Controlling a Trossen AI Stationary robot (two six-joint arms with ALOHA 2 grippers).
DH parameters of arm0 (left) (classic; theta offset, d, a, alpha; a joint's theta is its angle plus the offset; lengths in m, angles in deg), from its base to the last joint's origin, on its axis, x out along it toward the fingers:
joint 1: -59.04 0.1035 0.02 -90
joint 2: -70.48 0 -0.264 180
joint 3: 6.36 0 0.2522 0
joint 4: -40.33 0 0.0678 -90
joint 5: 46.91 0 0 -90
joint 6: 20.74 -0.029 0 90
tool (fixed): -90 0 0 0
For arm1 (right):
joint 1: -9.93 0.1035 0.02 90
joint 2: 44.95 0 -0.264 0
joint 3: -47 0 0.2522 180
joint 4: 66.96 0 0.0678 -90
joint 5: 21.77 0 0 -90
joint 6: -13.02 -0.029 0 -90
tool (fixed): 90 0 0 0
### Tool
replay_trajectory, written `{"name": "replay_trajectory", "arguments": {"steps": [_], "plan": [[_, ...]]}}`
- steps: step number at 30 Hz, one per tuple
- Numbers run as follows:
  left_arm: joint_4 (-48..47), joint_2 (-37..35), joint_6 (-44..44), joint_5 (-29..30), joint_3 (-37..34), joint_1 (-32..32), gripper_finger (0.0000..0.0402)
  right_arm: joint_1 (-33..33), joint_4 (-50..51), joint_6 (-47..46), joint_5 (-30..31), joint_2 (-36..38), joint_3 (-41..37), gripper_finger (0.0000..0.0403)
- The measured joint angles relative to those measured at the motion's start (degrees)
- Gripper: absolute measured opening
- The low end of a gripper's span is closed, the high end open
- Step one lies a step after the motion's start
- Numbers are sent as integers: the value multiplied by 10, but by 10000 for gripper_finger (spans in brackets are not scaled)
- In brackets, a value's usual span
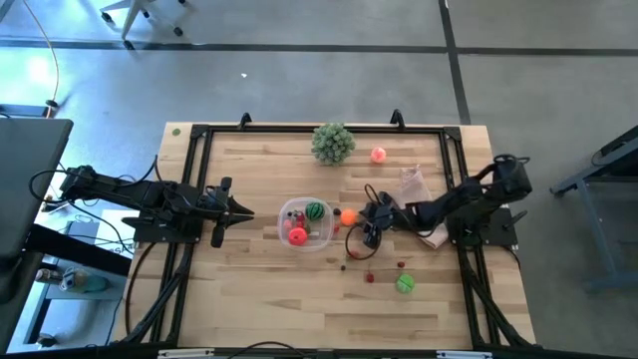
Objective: Pick and placing Produce into tupperware
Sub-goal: Put the orange pumpkin into the transparent bin
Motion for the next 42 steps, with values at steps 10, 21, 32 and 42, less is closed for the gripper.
{"name": "replay_trajectory", "arguments": {"steps": [10, 21, 32, 42], "plan": [[0, 0, 0, 0, 0, 0, 46, -22, -1, -11, -58, -3, 10, 194], [0, 0, 0, 0, 0, 0, 46, -17, -15, -8, -49, -4, 9, 272], [0, 0, 0, 0, 0, 0, 46, -33, -23, 29, -43, -6, 21, 273], [0, 0, 0, 0, 0, 0, 46, -39, 70, 44, -51, -8, 84, 273]]}}
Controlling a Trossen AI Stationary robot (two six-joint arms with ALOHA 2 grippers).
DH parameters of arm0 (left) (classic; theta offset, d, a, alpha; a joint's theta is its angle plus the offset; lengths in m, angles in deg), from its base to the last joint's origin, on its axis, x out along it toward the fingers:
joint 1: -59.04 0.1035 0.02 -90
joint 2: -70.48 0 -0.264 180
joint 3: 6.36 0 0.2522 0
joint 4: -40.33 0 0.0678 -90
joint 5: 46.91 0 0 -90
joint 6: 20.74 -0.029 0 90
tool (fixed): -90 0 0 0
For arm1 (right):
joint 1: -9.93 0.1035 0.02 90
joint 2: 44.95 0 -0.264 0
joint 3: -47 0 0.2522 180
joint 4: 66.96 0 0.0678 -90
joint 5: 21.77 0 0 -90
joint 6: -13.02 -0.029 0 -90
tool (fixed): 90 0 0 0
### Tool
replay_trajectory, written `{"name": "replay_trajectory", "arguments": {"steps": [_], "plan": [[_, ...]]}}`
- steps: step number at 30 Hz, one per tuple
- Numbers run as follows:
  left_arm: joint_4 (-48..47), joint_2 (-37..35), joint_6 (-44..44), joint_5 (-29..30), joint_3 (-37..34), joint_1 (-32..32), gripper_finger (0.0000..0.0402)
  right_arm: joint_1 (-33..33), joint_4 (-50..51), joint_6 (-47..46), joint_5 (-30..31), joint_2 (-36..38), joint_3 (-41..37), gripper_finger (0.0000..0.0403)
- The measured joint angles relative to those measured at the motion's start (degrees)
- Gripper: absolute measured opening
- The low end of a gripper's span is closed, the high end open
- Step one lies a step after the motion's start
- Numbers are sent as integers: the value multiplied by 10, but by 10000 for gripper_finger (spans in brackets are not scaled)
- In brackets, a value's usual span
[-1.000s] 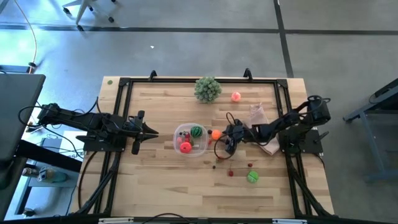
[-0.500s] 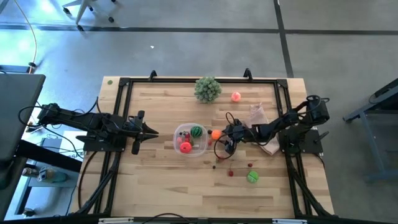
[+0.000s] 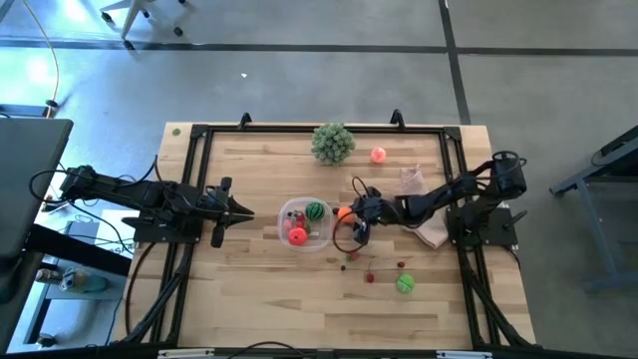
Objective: Pick and placing Produce into tupperware
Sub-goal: Put the orange pumpkin into the transparent bin
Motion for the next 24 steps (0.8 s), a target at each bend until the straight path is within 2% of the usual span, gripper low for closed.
{"name": "replay_trajectory", "arguments": {"steps": [4, 10, 24], "plan": [[0, 0, 0, 0, 0, 0, 46, -9, -1, 0, -25, -30, 20, 273], [0, 0, 0, 0, 0, 0, 46, -12, -4, 9, -19, -83, 56, 273], [0, 0, 0, 0, 0, 0, 46, -12, 32, -7, -31, -82, 60, 270]]}}
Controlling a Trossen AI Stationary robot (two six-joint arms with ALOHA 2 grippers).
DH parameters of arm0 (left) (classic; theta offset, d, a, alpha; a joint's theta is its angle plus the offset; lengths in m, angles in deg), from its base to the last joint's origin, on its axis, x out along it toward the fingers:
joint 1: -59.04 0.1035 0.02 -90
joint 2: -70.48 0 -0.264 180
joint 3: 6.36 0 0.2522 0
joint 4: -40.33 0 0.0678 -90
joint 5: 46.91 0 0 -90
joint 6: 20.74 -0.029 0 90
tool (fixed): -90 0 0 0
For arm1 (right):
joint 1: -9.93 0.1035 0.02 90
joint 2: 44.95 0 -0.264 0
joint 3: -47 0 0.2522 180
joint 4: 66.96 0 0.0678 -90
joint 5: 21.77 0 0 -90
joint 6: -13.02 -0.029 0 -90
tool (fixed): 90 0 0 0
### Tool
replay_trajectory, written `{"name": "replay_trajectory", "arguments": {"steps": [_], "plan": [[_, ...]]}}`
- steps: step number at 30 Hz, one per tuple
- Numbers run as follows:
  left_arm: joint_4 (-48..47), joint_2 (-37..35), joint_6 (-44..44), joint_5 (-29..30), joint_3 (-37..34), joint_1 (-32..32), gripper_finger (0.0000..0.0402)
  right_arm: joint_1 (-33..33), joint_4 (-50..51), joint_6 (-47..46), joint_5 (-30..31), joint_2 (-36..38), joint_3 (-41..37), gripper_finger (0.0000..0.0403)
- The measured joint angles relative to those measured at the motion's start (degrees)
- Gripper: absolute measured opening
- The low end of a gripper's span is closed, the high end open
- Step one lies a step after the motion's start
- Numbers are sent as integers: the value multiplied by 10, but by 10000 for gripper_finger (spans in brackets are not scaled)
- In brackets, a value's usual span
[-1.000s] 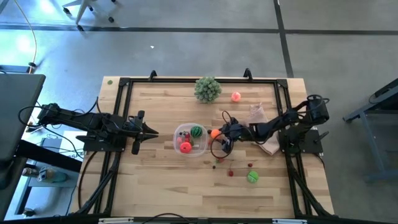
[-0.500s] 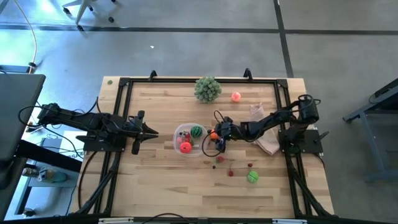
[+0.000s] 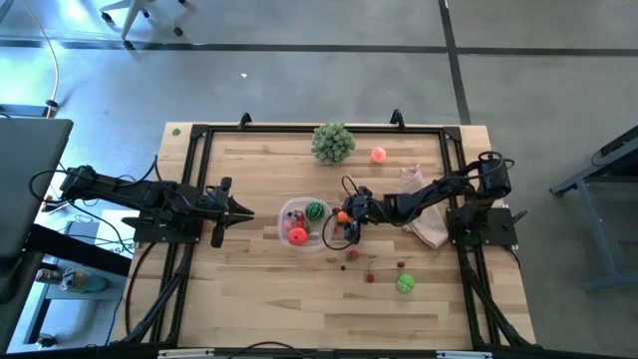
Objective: Pick and placing Produce into tupperware
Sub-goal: Put the orange pumpkin into the transparent bin
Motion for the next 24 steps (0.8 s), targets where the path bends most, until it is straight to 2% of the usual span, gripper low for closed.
{"name": "replay_trajectory", "arguments": {"steps": [10, 19, 24], "plan": [[0, 0, 0, 0, 0, 0, 46, 0, 10, -17, -2, 0, 0, 243], [0, 0, 0, 0, 0, 0, 46, 10, 11, -33, 3, 1, -1, 242], [0, 0, 0, 0, 0, 0, 46, 24, 49, -45, 9, 23, -2, 242]]}}
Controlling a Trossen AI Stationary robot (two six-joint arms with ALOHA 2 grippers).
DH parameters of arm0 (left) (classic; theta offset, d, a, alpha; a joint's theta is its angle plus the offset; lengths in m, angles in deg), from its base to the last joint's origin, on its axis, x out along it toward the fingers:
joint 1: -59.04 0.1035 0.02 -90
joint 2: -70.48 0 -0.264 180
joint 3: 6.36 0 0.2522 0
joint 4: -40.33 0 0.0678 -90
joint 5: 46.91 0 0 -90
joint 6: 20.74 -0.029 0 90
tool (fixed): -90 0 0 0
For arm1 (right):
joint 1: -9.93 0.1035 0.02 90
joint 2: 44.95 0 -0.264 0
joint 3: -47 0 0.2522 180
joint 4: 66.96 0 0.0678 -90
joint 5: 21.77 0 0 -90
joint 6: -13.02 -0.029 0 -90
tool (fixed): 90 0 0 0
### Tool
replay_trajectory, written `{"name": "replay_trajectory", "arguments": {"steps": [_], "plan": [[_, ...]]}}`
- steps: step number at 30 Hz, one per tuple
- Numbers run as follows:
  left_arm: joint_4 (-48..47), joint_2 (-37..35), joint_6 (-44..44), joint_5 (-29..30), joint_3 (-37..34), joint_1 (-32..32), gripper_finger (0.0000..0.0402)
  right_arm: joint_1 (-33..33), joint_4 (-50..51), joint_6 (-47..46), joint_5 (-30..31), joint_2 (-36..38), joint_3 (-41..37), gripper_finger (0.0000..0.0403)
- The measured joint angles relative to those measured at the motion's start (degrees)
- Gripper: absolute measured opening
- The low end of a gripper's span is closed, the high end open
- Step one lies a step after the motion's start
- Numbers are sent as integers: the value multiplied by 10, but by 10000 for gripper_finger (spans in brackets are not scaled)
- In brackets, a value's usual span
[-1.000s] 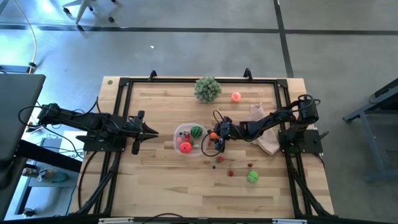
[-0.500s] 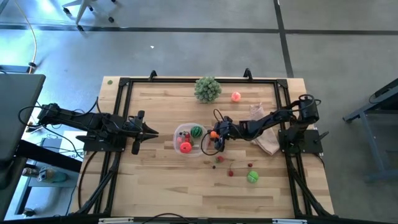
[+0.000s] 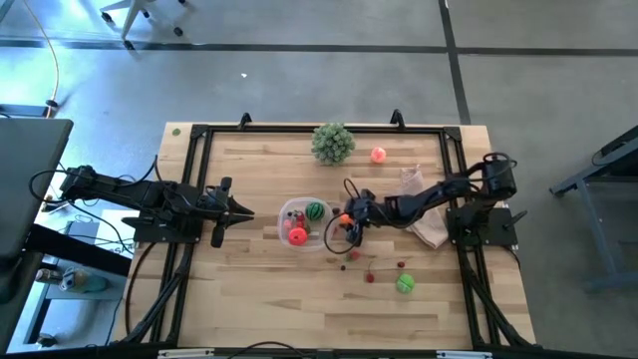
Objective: Pick and placing Produce into tupperware
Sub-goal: Put the orange pumpkin into the transparent bin
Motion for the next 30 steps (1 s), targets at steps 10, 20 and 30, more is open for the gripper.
{"name": "replay_trajectory", "arguments": {"steps": [10, 20, 30], "plan": [[0, 0, 0, 0, 0, 0, 46, 2, 33, -3, -3, 27, -2, 241], [0, 0, 0, 0, 0, 0, 46, 3, 46, 8, -2, 48, -3, 240], [0, 0, 0, 0, 0, 0, 46, 3, 63, 16, -1, 112, -4, 240]]}}
